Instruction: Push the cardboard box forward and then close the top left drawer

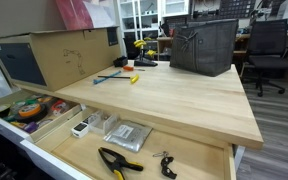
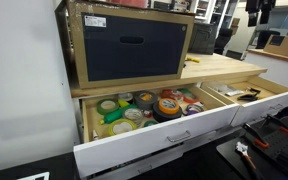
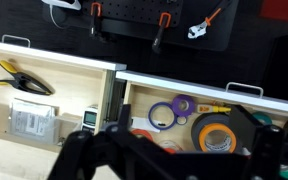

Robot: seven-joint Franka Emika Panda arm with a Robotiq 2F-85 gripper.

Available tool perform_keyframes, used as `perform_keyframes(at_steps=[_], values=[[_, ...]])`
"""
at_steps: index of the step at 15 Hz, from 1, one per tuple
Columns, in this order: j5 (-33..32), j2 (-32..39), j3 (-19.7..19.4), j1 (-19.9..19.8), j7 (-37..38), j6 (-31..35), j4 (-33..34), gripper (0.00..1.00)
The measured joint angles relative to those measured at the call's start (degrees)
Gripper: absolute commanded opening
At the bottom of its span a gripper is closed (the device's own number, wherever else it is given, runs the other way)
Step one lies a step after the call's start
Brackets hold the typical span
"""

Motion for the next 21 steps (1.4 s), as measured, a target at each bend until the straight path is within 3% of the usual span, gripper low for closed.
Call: perform_keyframes(at_steps=[21], values=[[-0.40, 0.13, -0.33, 1.00, -0.91, 0.00, -1.39, 1.00]])
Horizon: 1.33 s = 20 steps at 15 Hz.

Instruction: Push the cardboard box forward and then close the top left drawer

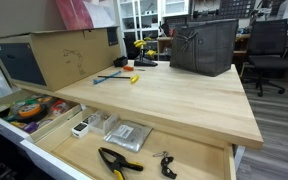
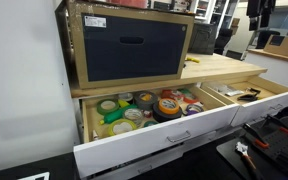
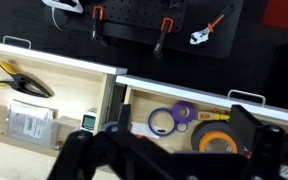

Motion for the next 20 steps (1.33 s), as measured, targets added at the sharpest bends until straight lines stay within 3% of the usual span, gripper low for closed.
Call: perform_keyframes(at_steps=[5, 9, 16, 20], values=[[-4.63, 1.28, -0.43, 0.34, -7.04, 0.09, -0.37, 1.00], [-10.32, 4.82, -3.58, 0.31, -15.82, 3.18, -0.01, 1.00], [-16.16, 25.72, -1.06, 2.42, -15.84, 30.82, 2.98, 1.00], [-22.56, 37.48, -0.90, 4.35, -16.63, 37.30, 9.01, 1.00]])
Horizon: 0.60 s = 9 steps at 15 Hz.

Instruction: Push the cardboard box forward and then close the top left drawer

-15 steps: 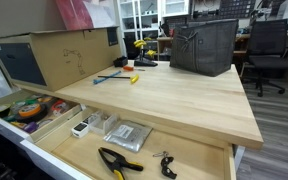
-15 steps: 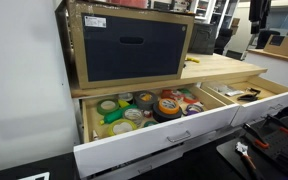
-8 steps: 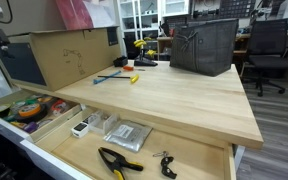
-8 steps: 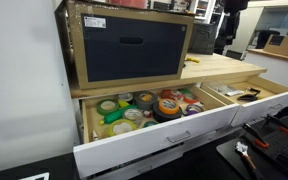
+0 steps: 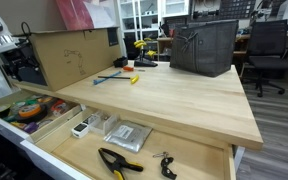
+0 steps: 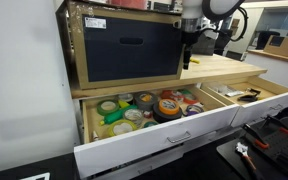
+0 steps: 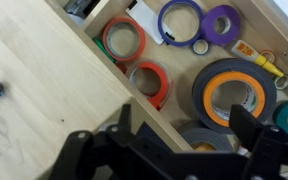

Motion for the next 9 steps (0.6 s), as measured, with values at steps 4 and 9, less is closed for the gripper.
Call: perform_keyframes(at_steps=[4, 9], values=[[-2.20, 4.33, 0.00, 1.31, -6.56, 2.18, 3.47, 1.00], [-2.08, 6.14, 0.03, 1.30, -19.89, 2.27, 4.96, 1.00]])
